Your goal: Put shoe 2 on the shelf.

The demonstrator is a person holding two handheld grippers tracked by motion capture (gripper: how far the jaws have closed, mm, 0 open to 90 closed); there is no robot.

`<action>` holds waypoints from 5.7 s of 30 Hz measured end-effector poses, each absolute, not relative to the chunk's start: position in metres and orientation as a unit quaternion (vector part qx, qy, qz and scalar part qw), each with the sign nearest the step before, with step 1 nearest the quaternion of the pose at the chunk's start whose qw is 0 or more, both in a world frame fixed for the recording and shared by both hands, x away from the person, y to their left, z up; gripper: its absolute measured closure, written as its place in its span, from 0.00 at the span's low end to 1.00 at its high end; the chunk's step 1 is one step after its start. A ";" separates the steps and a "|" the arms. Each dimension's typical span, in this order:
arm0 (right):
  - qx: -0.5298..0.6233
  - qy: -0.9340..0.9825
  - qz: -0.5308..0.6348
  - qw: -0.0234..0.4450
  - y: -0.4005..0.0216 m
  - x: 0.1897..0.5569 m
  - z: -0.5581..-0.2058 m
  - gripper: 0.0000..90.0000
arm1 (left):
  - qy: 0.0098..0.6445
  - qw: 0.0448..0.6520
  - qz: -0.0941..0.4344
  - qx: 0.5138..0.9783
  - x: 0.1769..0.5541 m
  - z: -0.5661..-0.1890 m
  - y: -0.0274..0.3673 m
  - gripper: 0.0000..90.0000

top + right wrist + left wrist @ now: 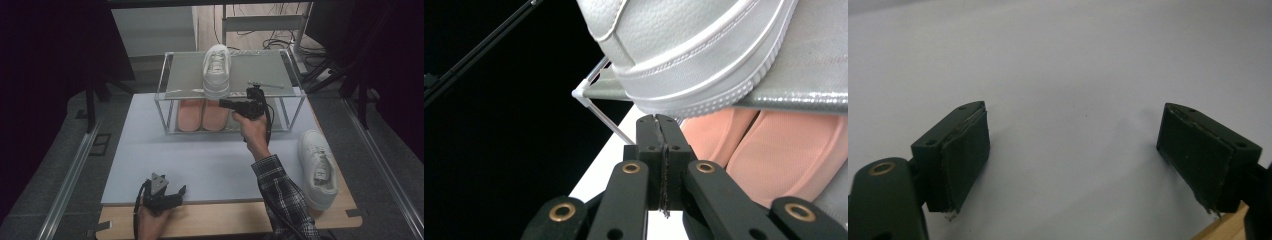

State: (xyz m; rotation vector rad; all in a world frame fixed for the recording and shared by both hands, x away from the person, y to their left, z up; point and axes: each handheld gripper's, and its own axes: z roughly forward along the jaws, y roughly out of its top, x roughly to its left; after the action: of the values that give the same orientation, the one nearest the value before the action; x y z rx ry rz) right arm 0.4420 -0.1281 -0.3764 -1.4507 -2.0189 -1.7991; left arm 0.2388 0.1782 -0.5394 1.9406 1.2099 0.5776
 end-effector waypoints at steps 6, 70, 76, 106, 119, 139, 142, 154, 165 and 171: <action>-0.466 -0.664 -0.584 0.037 -0.131 0.436 -0.377 0.97 | 0.474 0.382 0.226 0.761 0.239 -0.539 0.178 0.15; -0.458 -0.790 -0.379 -0.149 -0.223 0.365 -0.393 0.72 | 0.475 0.381 0.226 0.761 0.238 -0.539 0.178 0.15; -0.480 -0.780 -0.370 -0.157 -0.249 0.361 -0.393 0.81 | 0.475 0.381 0.226 0.761 0.238 -0.539 0.178 0.15; -0.586 -0.718 -0.306 -0.219 -0.370 0.350 -0.413 1.00 | 0.475 0.381 0.225 0.760 0.238 -0.539 0.178 0.15; -0.621 -0.699 -0.281 -0.218 -0.399 0.339 -0.446 1.00 | 0.475 0.381 0.226 0.760 0.239 -0.539 0.178 0.15; -0.639 -0.687 -0.280 -0.204 -0.406 0.301 -0.476 1.00 | 0.476 0.381 0.226 0.760 0.239 -0.539 0.178 0.15; -0.637 -0.687 -0.284 -0.204 -0.403 0.301 -0.476 1.00 | 0.476 0.381 0.226 0.760 0.239 -0.539 0.178 0.15; -0.622 -0.697 -0.308 -0.180 -0.379 0.301 -0.479 1.00 | 0.476 0.381 0.226 0.760 0.239 -0.539 0.178 0.15; -0.604 -0.708 -0.325 -0.167 -0.359 0.296 -0.483 1.00 | 0.476 0.381 0.226 0.760 0.239 -0.539 0.178 0.15; -0.597 -0.715 -0.326 -0.163 -0.346 0.297 -0.484 1.00 | 0.476 0.381 0.226 0.760 0.239 -0.539 0.178 0.15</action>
State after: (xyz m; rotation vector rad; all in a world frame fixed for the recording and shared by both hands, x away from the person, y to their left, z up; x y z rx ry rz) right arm 0.2969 -0.3458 -0.4835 -2.0983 -2.5127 -1.1470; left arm 0.2385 0.1777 -0.5392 1.9393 1.2155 0.5759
